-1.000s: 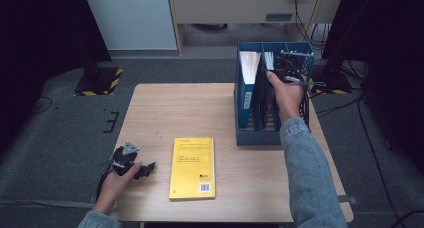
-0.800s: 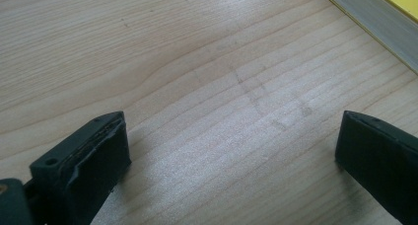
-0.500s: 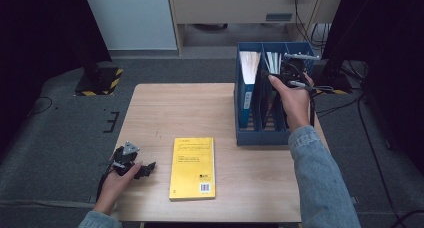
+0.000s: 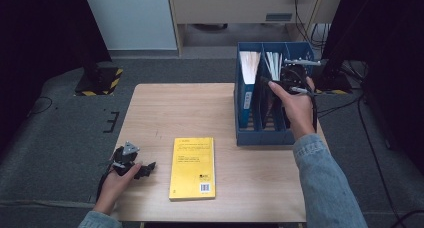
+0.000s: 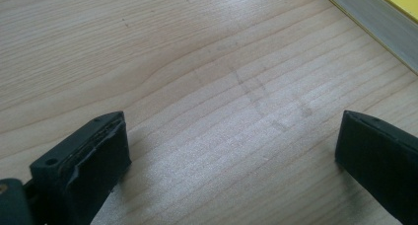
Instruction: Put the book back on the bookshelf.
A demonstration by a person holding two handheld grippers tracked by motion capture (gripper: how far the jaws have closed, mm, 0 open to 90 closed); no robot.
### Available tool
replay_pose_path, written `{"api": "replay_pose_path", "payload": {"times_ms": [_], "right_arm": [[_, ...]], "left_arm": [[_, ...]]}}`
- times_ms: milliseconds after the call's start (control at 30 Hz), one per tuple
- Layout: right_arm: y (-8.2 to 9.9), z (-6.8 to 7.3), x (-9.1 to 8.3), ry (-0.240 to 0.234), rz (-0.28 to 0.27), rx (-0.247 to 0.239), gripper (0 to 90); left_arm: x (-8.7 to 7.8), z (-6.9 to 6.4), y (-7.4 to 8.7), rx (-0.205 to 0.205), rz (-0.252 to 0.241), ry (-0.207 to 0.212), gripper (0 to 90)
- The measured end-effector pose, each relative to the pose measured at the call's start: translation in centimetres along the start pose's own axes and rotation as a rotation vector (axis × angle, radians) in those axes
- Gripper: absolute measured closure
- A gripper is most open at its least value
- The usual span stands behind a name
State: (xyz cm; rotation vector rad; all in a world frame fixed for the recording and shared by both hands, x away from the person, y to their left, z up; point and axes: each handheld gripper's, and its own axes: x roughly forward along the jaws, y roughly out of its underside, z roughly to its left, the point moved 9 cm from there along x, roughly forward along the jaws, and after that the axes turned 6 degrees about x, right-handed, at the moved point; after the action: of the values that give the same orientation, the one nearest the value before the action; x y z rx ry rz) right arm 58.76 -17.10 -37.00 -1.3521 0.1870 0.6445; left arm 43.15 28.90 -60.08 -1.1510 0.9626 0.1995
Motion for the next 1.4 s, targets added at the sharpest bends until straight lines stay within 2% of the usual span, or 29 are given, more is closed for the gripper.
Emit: {"api": "replay_pose_path", "payload": {"times_ms": [167, 367, 467, 633, 700, 800, 833, 867, 1033, 1133, 1200, 1267, 1400], "right_arm": [[1.0, 0.3, -1.0, 0.003, 0.003, -0.024, 7.1], [2.8, 0.7, -1.7, -0.018, 0.015, -0.03, 5.1], [4.2, 1.0, -2.3, -0.036, 0.017, -0.035, 4.5], [5.7, 1.4, -2.9, -0.063, 0.014, -0.018, 4.5], [7.0, 1.6, -3.4, -0.086, 0.012, -0.005, 4.2], [8.5, 1.9, -3.6, -0.094, 0.015, -0.02, 4.3], [8.5, 1.9, -3.6, -0.094, 0.015, -0.02, 4.3], [9.4, 2.1, -3.9, -0.104, 0.012, -0.019, 4.4], [11.0, 3.0, -4.2, -0.132, 0.01, -0.017, 4.9], [12.4, 4.3, -4.3, -0.164, 0.007, -0.028, 5.1], [13.2, 4.9, -4.1, -0.182, 0.012, -0.053, 5.3], [13.9, 5.4, -4.0, -0.201, 0.024, -0.047, 5.3], [15.1, 6.2, -3.8, -0.207, 0.035, -0.082, 5.6]], "left_arm": [[0.0, 0.0, 0.0, -0.002, -0.001, -0.002, 0.0], [0.0, 0.0, 0.0, -0.003, -0.001, -0.003, 0.0], [0.0, 0.0, 0.0, -0.003, -0.002, -0.003, 0.0], [0.0, 0.0, 0.0, -0.003, -0.005, -0.004, 0.0], [0.0, 0.0, 0.0, -0.005, -0.004, -0.005, 0.0], [0.0, 0.0, 0.0, -0.005, -0.006, -0.006, 0.0], [0.0, 0.0, 0.0, -0.005, -0.006, -0.006, 0.0], [0.0, 0.0, 0.0, -0.005, -0.007, -0.007, 0.0], [0.0, 0.0, 0.0, -0.004, -0.008, -0.006, 0.0], [0.0, 0.0, 0.0, -0.005, -0.008, -0.007, 0.0], [0.0, -0.1, 0.0, -0.006, -0.011, -0.008, 0.0], [-0.1, -0.1, 0.1, -0.006, -0.011, -0.007, 0.0], [-0.1, -0.2, 0.2, -0.005, -0.013, -0.005, 0.0]]}}
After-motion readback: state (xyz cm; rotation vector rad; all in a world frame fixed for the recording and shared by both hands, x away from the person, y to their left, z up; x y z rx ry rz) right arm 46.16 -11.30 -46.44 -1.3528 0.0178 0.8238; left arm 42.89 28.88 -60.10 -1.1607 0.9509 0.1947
